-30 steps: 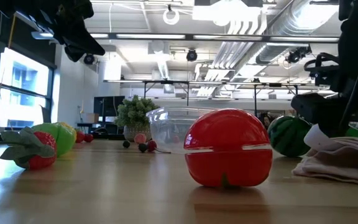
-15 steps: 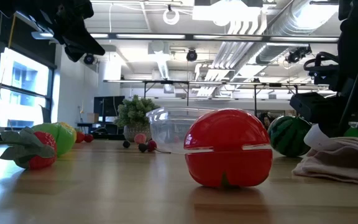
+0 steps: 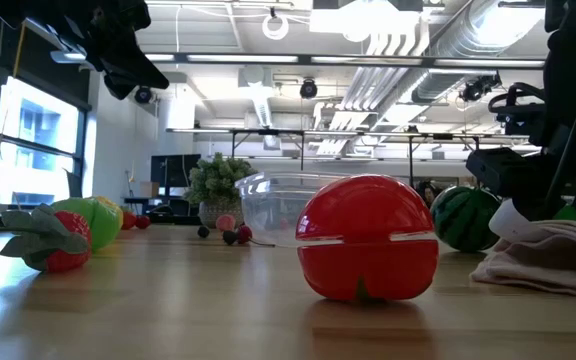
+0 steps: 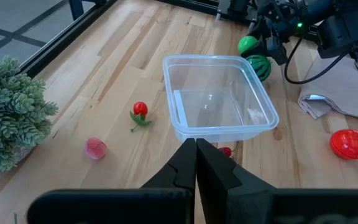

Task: Pick and placing Produce into tupperware
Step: Put the green pear into the transparent bin

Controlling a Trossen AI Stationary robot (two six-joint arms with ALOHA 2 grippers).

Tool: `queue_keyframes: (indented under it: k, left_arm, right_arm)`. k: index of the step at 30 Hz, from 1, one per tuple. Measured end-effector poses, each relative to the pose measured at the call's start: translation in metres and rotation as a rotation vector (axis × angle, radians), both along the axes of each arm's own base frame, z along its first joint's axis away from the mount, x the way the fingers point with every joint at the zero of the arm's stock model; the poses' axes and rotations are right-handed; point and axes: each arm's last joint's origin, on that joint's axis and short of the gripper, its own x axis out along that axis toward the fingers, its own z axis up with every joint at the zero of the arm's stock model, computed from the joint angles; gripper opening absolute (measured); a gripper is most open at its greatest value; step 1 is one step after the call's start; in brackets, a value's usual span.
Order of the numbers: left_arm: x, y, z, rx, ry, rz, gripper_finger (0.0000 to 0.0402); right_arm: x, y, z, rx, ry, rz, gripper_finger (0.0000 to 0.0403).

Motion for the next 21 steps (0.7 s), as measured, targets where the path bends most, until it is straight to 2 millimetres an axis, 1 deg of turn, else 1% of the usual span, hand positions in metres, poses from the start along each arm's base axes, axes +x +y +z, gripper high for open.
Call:
queue_keyframes:
  k: [6, 9, 15, 21]
  left_arm:
    - [0.000, 0.000, 0.000, 0.000, 0.000, 0.000, 0.0001]
    - [0.000, 0.000, 0.000, 0.000, 0.000, 0.000, 0.0001]
    - [0.000, 0.000, 0.000, 0.000, 0.000, 0.000, 0.0001]
    - [0.000, 0.000, 0.000, 0.000, 0.000, 0.000, 0.0001]
  right_arm:
    - [0.000, 0.000, 0.001, -0.025, -0.009, 0.014, 0.0221]
    - [-0.002, 0.001, 0.005, -0.033, -0.021, 0.028, 0.0221]
    - [0.000, 0.003, 0.029, -0.050, -0.014, 0.067, 0.0221]
    - [0.013, 0.007, 0.058, -0.160, -0.031, 0.199, 0.0221]
